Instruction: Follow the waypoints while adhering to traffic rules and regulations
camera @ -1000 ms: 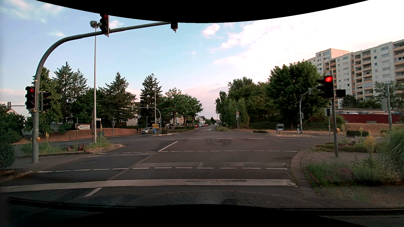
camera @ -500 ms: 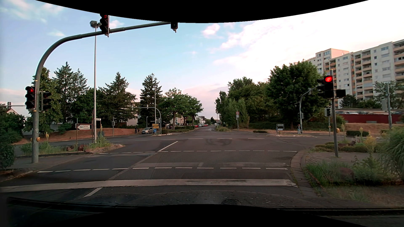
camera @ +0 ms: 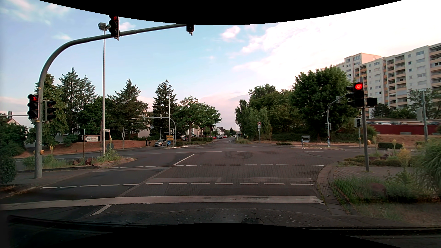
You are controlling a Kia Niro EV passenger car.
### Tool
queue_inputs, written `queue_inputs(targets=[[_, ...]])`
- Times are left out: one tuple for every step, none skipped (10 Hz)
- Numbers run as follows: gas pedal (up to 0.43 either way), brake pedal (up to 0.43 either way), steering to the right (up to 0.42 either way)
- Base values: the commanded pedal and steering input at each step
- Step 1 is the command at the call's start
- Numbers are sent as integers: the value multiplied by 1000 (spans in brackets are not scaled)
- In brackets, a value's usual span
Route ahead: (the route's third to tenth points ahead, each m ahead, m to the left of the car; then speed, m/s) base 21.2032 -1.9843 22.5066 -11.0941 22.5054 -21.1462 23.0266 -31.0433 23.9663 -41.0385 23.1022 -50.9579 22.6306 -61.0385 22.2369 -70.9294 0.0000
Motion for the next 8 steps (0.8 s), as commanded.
queue_inputs(targets=[[0, 262, 44], [0, 268, 44], [0, 268, 44], [0, 262, 44], [0, 262, 44], [0, 268, 44], [0, 268, 44], [0, 268, 44]])
